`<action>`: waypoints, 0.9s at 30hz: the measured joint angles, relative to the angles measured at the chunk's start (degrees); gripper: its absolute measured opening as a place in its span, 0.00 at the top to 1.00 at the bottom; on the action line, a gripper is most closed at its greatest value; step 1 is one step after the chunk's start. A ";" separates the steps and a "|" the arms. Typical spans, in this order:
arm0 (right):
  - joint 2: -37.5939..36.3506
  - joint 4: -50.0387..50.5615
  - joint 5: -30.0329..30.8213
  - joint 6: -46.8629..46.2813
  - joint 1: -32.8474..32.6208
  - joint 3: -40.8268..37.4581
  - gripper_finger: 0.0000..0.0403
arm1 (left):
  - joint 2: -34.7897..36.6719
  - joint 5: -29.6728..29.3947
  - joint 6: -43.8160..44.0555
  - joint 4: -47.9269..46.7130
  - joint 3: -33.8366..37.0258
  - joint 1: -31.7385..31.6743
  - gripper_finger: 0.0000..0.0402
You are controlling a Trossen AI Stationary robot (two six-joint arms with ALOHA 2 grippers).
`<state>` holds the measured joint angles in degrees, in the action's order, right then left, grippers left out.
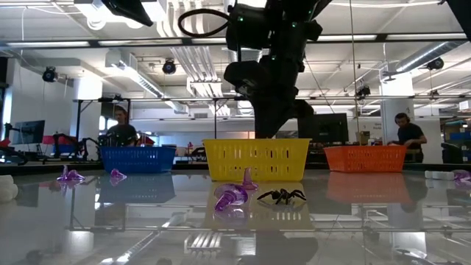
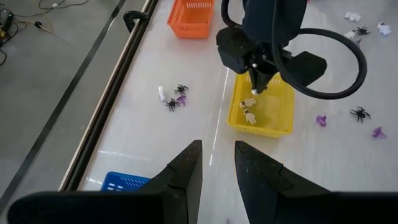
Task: Sort Halloween decoration
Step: Put the white skeleton toy into the yellow bin
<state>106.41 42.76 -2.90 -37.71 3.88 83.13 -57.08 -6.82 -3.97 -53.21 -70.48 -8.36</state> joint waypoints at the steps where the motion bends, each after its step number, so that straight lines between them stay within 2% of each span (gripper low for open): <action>1: 0.00 -0.04 0.06 0.01 0.00 0.00 0.97 | 0.00 0.31 0.00 0.00 0.00 0.00 0.80; 14: 0.00 -0.04 0.51 0.28 0.00 0.00 0.97 | 0.00 1.84 0.02 -0.06 0.00 0.04 0.65; 27: 0.32 0.58 -0.53 2.34 -0.39 0.00 0.97 | 0.00 1.91 0.20 -0.17 0.00 0.00 0.63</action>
<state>106.73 43.34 -3.43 -35.37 3.49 83.13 -57.08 -4.91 -3.77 -53.38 -70.48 -8.36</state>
